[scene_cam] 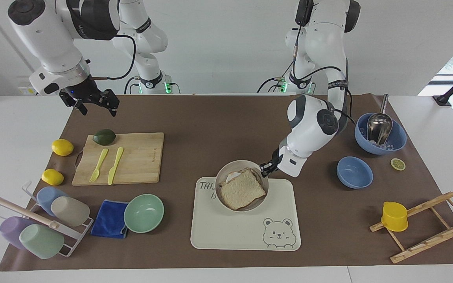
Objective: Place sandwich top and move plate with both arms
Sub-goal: 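Move the plate with the left gripper onto the bear-print tray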
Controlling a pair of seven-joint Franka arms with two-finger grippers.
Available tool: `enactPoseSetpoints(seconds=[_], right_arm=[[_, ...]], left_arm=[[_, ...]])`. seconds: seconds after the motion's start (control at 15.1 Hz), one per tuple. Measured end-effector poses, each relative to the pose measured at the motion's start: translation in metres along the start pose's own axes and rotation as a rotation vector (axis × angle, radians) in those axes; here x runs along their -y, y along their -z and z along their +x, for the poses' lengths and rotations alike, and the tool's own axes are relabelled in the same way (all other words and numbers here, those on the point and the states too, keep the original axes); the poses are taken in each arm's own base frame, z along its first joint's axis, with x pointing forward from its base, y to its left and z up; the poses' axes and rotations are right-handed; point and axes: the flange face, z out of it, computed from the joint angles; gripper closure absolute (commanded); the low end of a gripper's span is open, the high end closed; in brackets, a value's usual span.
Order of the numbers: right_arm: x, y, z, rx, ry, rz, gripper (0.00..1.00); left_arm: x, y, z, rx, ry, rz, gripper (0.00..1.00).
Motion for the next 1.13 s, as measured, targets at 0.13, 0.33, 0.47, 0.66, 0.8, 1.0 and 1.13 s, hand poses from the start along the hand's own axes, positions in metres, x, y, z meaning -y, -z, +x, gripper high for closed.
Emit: enactPoseSetpoints(seconds=[0.13, 0.33, 0.47, 0.66, 0.8, 1.0, 1.13], right_arm=[[0.000, 0.000, 0.000, 0.000, 0.000, 0.000, 0.00], [0.000, 0.000, 0.000, 0.000, 0.000, 0.000, 0.00], [0.000, 0.000, 0.000, 0.000, 0.000, 0.000, 0.00], [0.000, 0.000, 0.000, 0.000, 0.000, 0.000, 0.00], [0.000, 0.000, 0.000, 0.000, 0.000, 0.000, 0.00], [0.000, 0.000, 0.000, 0.000, 0.000, 0.000, 0.00], [0.000, 0.000, 0.000, 0.000, 0.000, 0.000, 0.00]], left_arm=[[0.003, -0.010, 0.014, -0.030, 0.012, -0.009, 1.00], [0.004, -0.012, 0.022, -0.073, 0.017, -0.028, 1.00], [0.003, -0.011, 0.023, -0.088, 0.016, -0.036, 1.00], [0.005, -0.017, 0.024, -0.105, 0.020, -0.041, 1.00], [0.008, -0.023, 0.024, -0.104, 0.023, -0.037, 1.00], [0.010, -0.028, 0.024, -0.102, 0.025, -0.033, 1.00], [0.010, -0.028, 0.024, -0.103, 0.025, -0.033, 0.21]])
